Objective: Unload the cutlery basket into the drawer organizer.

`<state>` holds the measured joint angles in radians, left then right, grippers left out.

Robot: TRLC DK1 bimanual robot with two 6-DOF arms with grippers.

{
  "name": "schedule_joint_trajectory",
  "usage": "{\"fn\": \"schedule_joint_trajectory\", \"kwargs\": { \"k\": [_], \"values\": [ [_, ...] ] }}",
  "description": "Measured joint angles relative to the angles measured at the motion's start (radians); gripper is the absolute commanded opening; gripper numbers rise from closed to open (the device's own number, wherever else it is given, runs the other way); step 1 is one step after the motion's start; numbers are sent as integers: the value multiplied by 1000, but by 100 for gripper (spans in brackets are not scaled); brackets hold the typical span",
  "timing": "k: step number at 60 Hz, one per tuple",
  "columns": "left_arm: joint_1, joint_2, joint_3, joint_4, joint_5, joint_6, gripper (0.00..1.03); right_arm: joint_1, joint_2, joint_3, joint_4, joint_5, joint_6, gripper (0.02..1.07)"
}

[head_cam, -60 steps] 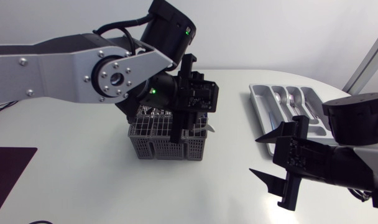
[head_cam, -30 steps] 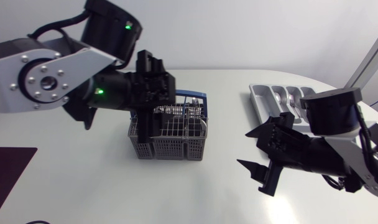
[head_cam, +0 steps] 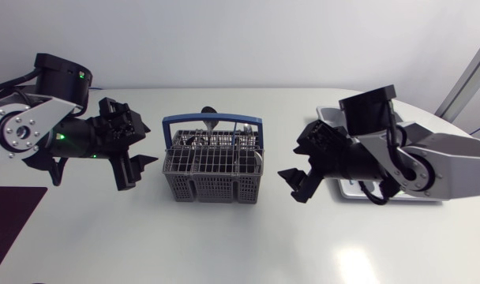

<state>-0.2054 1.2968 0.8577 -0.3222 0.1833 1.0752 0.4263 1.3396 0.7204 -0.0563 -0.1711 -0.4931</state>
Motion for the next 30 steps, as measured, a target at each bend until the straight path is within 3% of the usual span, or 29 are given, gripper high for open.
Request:
{"fn": "schedule_joint_trajectory", "kwargs": {
  "k": [13, 30],
  "values": [
    [4, 185, 6, 96, 1, -2, 96, -11, 144, 73, 60, 1, 77, 88],
    [-48, 307, 66, 119, -5, -22, 96, -13, 204, 88, 98, 17, 126, 88]
  ]
}}
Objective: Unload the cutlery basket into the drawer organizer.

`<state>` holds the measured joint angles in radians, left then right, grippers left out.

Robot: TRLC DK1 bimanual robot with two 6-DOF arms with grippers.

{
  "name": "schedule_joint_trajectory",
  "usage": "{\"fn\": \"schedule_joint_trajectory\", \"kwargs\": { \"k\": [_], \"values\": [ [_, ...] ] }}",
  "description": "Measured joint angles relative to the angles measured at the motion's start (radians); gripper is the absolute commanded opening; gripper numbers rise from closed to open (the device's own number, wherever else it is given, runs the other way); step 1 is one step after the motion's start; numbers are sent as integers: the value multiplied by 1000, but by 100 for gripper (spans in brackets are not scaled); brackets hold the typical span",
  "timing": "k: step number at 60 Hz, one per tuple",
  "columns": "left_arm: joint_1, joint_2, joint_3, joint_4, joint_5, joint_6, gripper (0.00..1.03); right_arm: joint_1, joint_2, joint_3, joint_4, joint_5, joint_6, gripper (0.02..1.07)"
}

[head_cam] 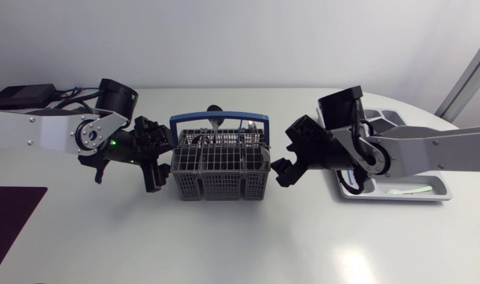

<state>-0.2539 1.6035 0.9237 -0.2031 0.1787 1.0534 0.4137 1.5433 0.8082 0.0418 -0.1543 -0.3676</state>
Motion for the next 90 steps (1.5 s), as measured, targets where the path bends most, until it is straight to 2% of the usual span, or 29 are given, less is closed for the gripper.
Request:
{"fn": "schedule_joint_trajectory", "kwargs": {
  "k": [36, 50, 60, 65, 72, 79, 90],
  "values": [
    [-124, 6, 8, -2, -33, -60, 96, -45, -141, -117, -27, 26, 0, 88],
    [-83, -102, 6, -53, -3, -52, 98, -79, -215, -138, -55, -13, -7, 95],
    [-16, -259, 14, -116, 4, -5, 98, -130, -324, -143, -99, -31, -34, 95],
    [-21, -311, 29, -148, 5, 6, 98, -151, -370, -157, -123, -53, -49, 95],
    [-94, -346, 52, -184, 4, 24, 98, -169, -428, -188, -167, -84, -66, 95],
    [-220, -335, 103, -245, -4, 29, 98, -185, -484, -205, -200, -108, -90, 95],
    [-406, -216, 273, -330, -66, 69, 98, -193, -542, -243, -219, -134, -117, 95]
  ]
}}
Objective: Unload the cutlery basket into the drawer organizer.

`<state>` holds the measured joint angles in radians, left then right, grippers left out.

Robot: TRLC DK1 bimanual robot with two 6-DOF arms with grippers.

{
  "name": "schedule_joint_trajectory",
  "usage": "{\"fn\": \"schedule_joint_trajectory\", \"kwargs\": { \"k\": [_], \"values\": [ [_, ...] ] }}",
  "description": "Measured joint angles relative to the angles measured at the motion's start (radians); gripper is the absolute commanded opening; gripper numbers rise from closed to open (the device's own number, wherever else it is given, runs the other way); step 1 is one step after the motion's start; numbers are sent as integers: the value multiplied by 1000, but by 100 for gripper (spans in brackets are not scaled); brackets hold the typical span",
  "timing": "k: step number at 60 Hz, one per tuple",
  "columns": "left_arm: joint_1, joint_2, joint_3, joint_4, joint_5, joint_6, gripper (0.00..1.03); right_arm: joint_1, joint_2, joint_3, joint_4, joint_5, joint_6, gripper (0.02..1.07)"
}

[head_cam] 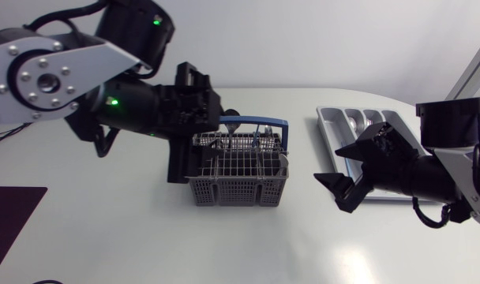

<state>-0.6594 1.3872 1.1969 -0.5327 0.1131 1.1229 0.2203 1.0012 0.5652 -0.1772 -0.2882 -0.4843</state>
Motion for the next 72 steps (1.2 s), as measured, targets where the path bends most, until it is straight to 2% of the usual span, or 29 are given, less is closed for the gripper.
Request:
{"fn": "schedule_joint_trajectory", "kwargs": {
  "k": [10, 25, 63, 72],
  "values": [
    [-113, 140, 136, -73, -48, 48, 97, 0, -20, -39, -7, -21, -19, 95],
    [-195, 309, 290, -170, -94, 126, 96, 0, -37, -69, -8, -49, -45, 95],
    [-227, 520, 486, -252, -124, 272, 91, 0, -53, -108, -9, -60, -79, 95],
    [-227, 564, 544, -288, -148, 309, 83, 0, -53, -111, -8, -68, -79, 95]
  ]
}}
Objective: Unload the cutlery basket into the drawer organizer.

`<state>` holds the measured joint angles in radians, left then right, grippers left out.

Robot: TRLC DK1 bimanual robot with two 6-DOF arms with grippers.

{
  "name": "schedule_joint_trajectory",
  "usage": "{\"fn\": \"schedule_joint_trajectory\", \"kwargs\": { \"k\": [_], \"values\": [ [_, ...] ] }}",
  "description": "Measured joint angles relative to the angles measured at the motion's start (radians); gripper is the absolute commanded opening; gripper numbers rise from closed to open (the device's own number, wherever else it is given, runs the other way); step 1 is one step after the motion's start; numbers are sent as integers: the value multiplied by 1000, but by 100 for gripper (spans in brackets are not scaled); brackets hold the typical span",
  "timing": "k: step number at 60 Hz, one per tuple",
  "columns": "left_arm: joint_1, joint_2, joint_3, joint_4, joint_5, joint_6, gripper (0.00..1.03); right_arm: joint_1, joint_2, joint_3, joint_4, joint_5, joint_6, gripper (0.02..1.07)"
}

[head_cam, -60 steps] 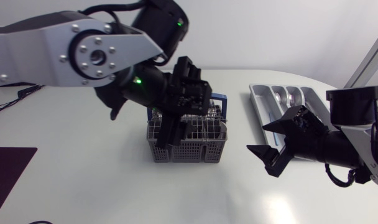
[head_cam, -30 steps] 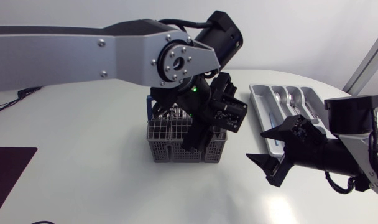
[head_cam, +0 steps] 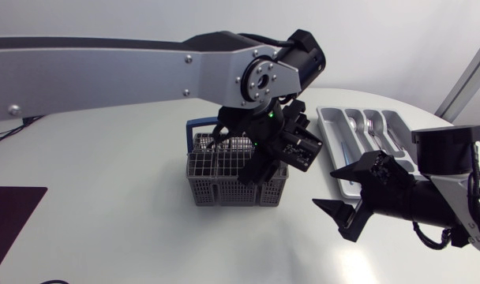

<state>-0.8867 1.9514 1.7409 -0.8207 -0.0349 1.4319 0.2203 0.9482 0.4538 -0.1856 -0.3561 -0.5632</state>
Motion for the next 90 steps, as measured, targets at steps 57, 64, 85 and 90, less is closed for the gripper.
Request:
{"fn": "schedule_joint_trajectory", "kwargs": {
  "k": [57, 64, 85, 90],
  "values": [
    [-1, 75, 72, -35, -26, 35, 22, -14, -26, -39, 1, -14, -30, 97],
    [-2, 75, 72, -34, -27, 35, 19, -14, -27, -39, 1, -14, -30, 97],
    [-6, 75, 82, -27, -28, 35, 18, -14, -38, -50, 0, -15, -37, 97],
    [-7, 75, 82, -27, -31, 34, 18, -14, -42, -50, 0, -15, -37, 97]
  ]
}}
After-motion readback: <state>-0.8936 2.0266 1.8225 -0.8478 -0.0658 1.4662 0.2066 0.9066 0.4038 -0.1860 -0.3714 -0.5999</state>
